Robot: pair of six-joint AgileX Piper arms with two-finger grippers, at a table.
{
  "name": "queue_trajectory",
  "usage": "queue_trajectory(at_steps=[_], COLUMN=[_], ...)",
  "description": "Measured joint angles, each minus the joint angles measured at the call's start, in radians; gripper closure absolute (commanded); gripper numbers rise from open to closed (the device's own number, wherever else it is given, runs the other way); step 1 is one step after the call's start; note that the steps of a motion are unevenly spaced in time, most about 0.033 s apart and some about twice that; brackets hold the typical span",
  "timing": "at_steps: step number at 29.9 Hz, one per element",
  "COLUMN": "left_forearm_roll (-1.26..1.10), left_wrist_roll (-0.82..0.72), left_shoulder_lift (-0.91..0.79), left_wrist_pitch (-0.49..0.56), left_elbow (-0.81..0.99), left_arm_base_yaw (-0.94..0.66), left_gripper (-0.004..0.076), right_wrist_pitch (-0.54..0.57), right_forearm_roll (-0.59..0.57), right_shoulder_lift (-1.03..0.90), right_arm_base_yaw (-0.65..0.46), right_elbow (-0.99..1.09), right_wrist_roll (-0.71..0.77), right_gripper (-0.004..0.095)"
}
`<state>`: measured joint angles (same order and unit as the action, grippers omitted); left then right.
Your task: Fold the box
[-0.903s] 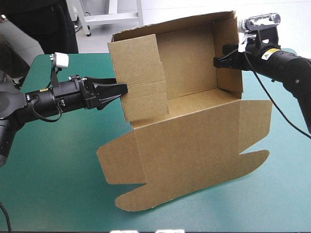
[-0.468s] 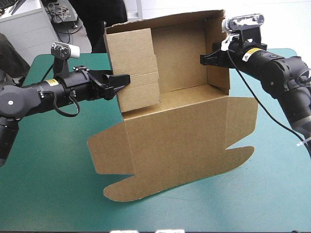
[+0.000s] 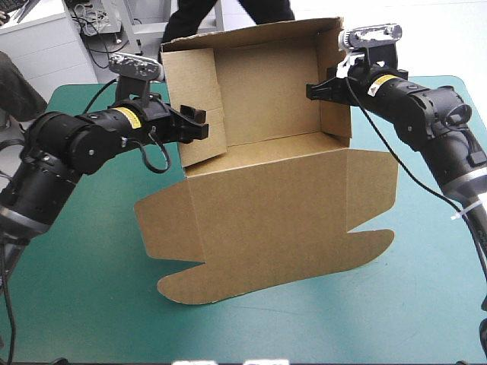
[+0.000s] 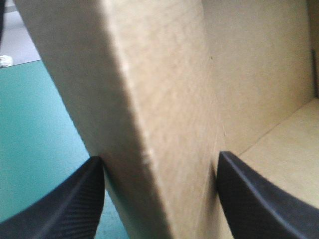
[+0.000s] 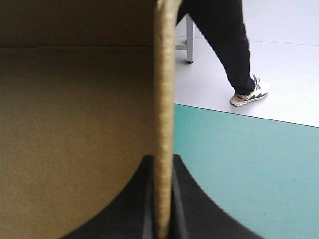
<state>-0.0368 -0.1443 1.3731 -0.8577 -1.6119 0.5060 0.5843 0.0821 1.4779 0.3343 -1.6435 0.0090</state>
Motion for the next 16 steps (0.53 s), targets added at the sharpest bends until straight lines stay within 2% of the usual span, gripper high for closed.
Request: queue_trajectory(at_steps=[2,5,13,16], left_forearm_roll=[0.122,0.23,0.299,0.317], left_wrist_roll=[-0.086,-0.184,-0.283,-0.309], left_shoulder_lift=[0.031,0.062,0.092,0.104], left_wrist_pitch=[-0.019,-0.034,-0.022,-0.01], left_elbow=[-0.025,-0.047,-0.055,-0.055], left_arm_base_yaw=[0.041,0.076,0.089,0.084], left_gripper=[0.0297,0.0368,0.0742,0.0754], right_wrist_pitch=[-0.003,-0.004,0.008,0.035], right_forearm_roll=[-0.006,-0.016,-0.042,-0.047], right_shoulder_lift=[0.003,0.003,0.004,0.004], right_arm_base_yaw=[0.0,0.0,-0.001,-0.002], right_elbow=[0.0,0.0,0.0,0.0], right_wrist_roll=[0.009,0.022,0.035,0.044], right_gripper=[0.0924,0.0924,0.0924,0.0925])
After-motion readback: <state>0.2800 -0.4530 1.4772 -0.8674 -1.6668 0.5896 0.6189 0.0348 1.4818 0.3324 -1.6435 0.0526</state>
